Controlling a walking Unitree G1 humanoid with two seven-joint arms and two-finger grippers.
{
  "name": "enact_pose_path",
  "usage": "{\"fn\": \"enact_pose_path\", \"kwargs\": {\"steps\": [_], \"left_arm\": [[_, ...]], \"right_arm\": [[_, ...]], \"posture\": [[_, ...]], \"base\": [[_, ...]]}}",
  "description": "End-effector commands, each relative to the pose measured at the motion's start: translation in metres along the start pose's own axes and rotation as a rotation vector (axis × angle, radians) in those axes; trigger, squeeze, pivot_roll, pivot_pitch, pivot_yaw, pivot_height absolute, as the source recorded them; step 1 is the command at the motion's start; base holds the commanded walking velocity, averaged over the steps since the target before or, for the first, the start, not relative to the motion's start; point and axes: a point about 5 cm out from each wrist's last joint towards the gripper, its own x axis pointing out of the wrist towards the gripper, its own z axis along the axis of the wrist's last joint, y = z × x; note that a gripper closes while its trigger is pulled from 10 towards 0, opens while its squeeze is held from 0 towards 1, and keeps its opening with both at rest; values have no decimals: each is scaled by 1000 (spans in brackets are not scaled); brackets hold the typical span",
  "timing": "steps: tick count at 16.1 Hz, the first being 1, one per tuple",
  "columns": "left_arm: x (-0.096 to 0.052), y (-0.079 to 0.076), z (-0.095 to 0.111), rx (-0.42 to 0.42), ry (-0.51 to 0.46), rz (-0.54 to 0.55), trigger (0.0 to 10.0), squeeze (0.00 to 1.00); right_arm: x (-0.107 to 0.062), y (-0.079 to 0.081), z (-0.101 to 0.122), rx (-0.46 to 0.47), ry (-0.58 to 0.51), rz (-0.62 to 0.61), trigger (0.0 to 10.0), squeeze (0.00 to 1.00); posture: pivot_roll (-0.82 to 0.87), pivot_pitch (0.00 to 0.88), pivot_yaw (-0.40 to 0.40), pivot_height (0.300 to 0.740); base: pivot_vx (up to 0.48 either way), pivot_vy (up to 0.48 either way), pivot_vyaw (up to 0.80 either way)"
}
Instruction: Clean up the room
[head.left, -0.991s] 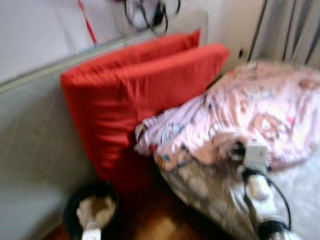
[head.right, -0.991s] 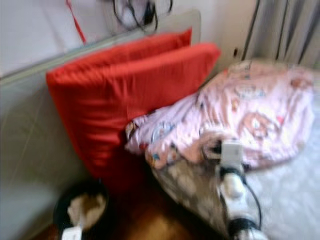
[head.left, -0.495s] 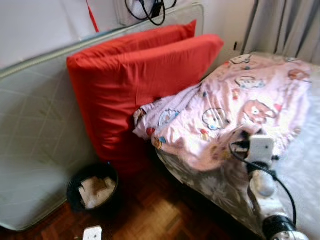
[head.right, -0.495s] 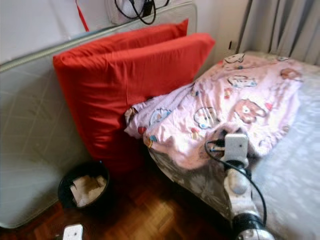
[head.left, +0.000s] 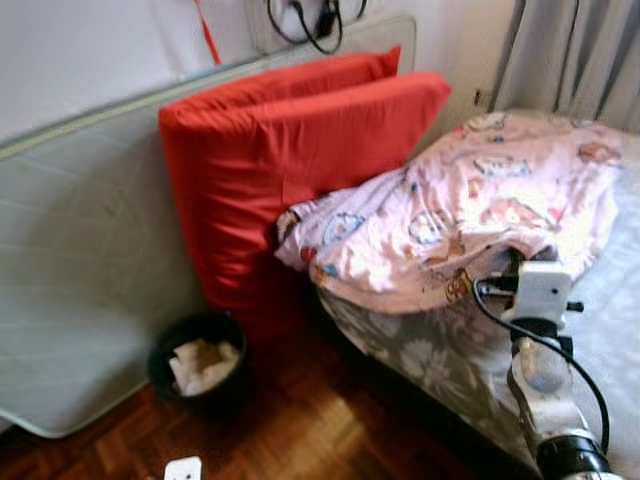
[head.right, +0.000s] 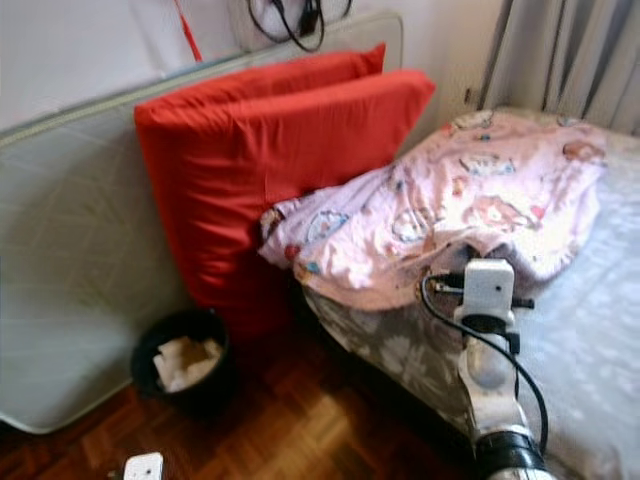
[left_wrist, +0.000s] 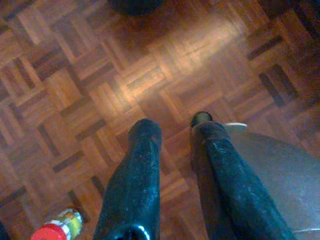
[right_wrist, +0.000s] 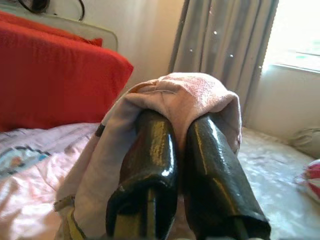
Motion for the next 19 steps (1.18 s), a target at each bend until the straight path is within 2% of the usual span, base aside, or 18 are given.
{"fn": "enact_pose_path", "kwargs": {"steps": [1,3,4,5,8,10,11,12,14,17,19], "left_arm": [[0,3,2,27,-3,1,10000,0],[0,2,3,30,-9,-2,10000,0],[1,1,4,33,-15,-4,10000,0],[1,1,4,33,-15,-4,10000,0],[1,-2,6,47,-27,-13,10000,0],[2,-5,9,55,-39,-19,10000,0],[2,-6,10,57,-44,-22,10000,0],[2,-8,11,64,-50,-27,10000,0],[2,-11,13,84,-58,-38,10000,0],[3,-12,15,92,-73,-42,10000,0],[3,-13,16,95,-78,-42,10000,0]], "right_arm": [[1,-2,1,-3,1,-23,10000,0],[-3,-1,-8,-6,68,-10,10000,0],[-11,0,-22,43,151,-25,10000,0],[-11,-1,-23,43,154,-28,10000,0],[-33,-5,-60,101,399,-64,10000,0],[-61,-4,-92,167,648,-76,10000,0],[-70,-4,-100,180,717,-81,10000,0],[-86,0,-112,173,823,-46,10000,0],[-109,12,-125,139,949,75,10000,0],[-139,30,-135,107,1091,276,10000,0],[-152,34,-139,43,1138,376,10000,0]], "posture": [[-13,0,61,740],[-13,0,60,740],[-15,0,61,740],[-15,0,61,740],[-10,0,60,740],[-15,0,61,740],[-14,0,62,740],[-19,0,66,740],[-17,0,66,740],[-12,0,65,740],[-15,0,67,740]], "base": [[0,0,0],[0,0,0],[0,0,0],[0,0,0],[0,0,0],[0,0,0],[0,0,0],[0,0,0],[0,0,0],[0,0,0],[0,0,0]]}}
